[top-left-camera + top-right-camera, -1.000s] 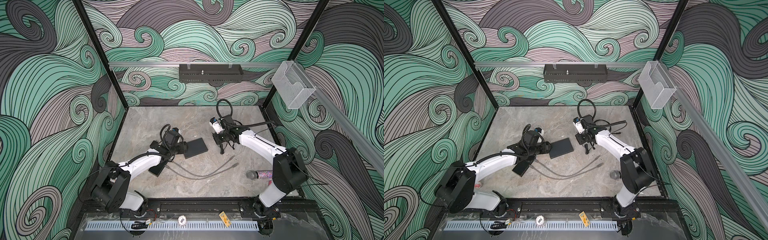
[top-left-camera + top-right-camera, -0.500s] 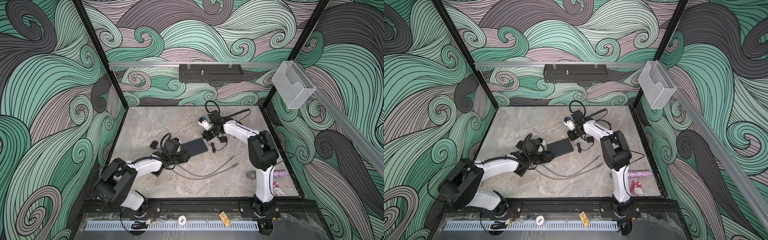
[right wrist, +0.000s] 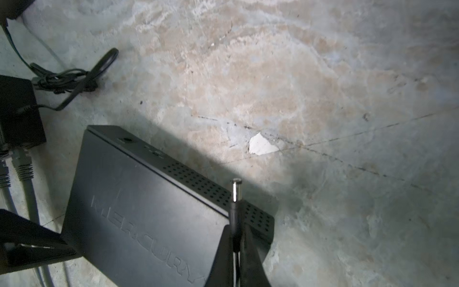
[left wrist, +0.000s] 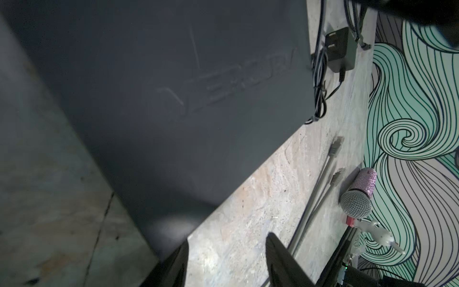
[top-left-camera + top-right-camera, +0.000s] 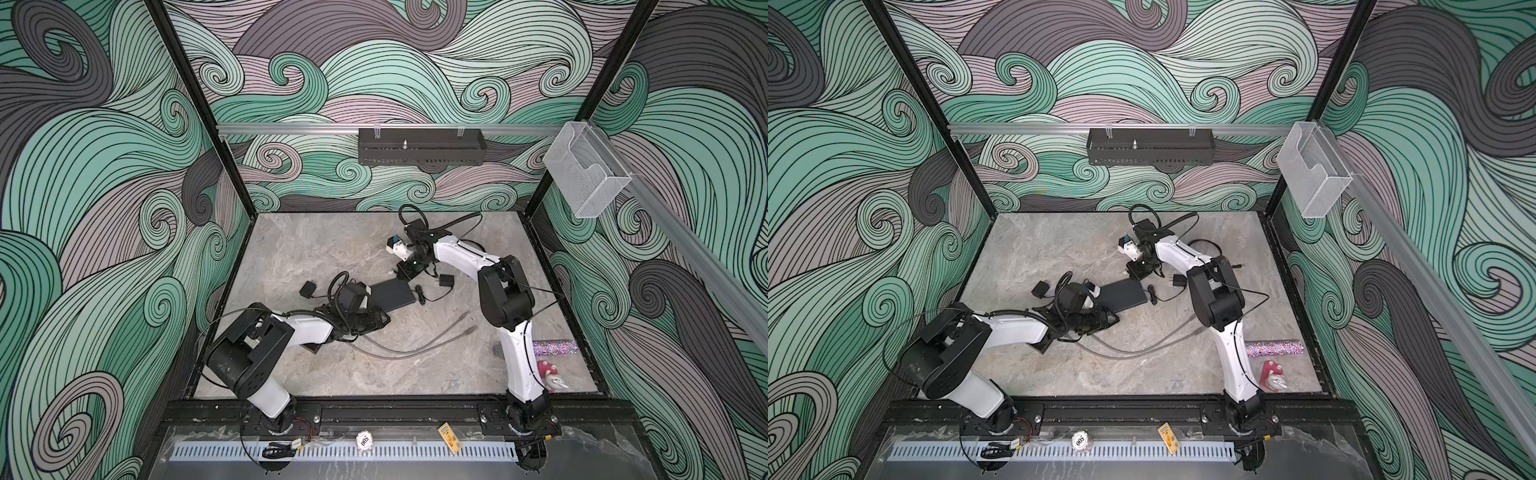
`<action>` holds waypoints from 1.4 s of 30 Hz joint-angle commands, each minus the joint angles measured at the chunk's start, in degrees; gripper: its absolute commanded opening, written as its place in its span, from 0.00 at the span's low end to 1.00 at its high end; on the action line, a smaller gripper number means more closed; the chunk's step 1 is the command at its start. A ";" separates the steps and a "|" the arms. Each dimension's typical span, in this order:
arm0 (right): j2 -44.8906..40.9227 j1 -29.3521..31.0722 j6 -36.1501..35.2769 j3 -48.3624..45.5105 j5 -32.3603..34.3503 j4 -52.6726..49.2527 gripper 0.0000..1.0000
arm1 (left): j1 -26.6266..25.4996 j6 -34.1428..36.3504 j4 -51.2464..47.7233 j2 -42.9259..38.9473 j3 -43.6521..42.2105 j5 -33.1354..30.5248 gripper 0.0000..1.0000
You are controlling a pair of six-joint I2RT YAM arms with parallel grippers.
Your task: Insert the plug into the switch port
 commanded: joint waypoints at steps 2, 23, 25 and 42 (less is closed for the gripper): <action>1.55 0.76 -1.46 1.41 0.81 -3.68 0.00 | 0.15 -0.32 1.77 2.73 2.67 0.54 0.54; 6.38 1.99 0.94 9.74 8.12 -2.67 0.00 | 3.49 2.47 0.66 -0.08 -1.75 0.40 0.54; 6.51 2.00 0.86 9.36 7.94 -2.83 0.00 | 3.71 3.02 0.49 -0.23 -1.77 0.27 0.54; -15.20 4.12 8.84 -28.03 0.95 12.44 0.00 | 8.28 7.72 1.44 14.35 15.78 5.71 0.54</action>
